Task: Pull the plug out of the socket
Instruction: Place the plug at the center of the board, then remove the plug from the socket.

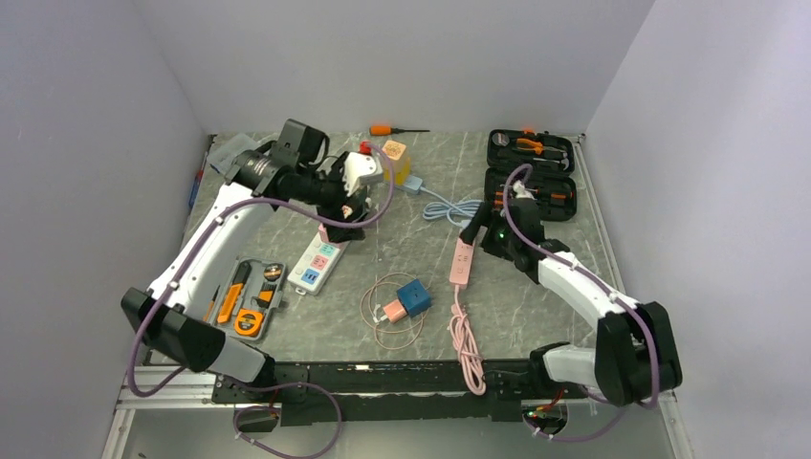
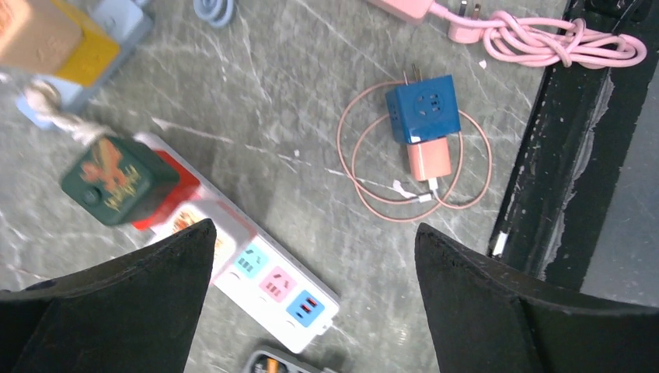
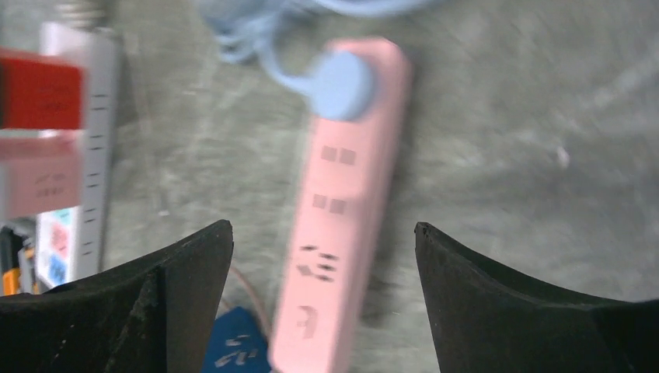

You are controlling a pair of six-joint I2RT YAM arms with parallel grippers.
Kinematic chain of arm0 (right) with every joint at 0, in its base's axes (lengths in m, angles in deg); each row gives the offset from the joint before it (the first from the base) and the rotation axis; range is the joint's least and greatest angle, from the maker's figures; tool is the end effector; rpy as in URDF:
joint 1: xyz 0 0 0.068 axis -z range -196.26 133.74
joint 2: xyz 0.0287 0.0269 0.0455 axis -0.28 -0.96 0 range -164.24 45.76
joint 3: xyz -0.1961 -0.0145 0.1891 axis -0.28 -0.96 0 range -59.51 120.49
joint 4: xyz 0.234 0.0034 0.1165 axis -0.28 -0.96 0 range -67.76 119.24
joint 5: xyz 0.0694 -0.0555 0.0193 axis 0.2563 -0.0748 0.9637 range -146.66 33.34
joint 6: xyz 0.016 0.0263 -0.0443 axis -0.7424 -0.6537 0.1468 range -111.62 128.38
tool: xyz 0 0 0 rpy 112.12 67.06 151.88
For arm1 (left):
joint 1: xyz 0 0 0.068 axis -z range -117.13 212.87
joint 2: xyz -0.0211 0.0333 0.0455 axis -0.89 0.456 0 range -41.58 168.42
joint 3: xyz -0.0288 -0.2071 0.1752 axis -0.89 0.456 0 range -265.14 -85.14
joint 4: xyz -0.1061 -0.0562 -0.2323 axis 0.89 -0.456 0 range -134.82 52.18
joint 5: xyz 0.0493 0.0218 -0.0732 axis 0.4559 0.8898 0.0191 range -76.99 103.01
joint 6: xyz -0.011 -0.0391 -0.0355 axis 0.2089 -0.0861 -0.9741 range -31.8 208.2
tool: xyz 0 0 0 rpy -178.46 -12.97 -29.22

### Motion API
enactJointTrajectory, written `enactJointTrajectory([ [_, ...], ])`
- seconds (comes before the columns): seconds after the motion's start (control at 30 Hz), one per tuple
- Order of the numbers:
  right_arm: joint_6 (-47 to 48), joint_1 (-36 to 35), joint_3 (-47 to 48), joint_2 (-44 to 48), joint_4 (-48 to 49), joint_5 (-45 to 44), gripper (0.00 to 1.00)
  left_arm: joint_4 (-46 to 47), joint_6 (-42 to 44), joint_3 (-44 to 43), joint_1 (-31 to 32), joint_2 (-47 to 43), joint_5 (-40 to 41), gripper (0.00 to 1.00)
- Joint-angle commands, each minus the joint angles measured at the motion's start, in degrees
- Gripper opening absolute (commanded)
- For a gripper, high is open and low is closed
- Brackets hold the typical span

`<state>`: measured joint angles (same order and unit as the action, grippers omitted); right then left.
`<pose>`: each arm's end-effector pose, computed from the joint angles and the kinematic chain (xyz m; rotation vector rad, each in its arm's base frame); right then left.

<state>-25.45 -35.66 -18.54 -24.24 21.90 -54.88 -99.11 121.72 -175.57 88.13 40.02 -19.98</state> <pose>0.2460 0.0878 0.2301 0.2664 2.2448 0.5431 0.2428 -0.1360 0.3892 1.3753 1.9546 -0.6443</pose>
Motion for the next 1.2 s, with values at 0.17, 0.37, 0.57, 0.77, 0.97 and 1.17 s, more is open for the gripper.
enactJointTrajectory([
  [0.17, -10.74, 9.10, -8.20, -10.46, 16.89, 17.58, 0.94, -4.15, 6.29, -10.93, 2.80, 5.85, 0.68, 0.99],
  [0.37, -19.52, 10.64, -11.89, -21.22, 36.63, 26.31, 0.94, -3.06, 5.91, -11.22, 3.72, 7.50, 1.72, 0.99],
  [0.57, -28.83, 10.53, -14.88, -31.98, 55.13, 29.30, 0.84, -1.17, 6.06, -9.06, 4.08, 6.92, 3.14, 0.99],
  [0.77, -30.21, 9.51, -15.45, -35.47, 60.85, 26.87, 0.68, 1.50, 4.62, -6.16, 4.18, 6.91, 2.90, 0.99],
  [0.97, -26.16, 7.77, -13.11, -33.94, 54.89, 23.11, 0.50, 2.54, 4.19, -5.29, 4.83, 8.47, 3.04, 0.99],
  [1.17, -21.81, 7.62, -11.41, -28.18, 48.78, 20.97, 0.23, 5.87, 6.73, -5.48, 7.09, 9.94, 4.05, 0.99],
])
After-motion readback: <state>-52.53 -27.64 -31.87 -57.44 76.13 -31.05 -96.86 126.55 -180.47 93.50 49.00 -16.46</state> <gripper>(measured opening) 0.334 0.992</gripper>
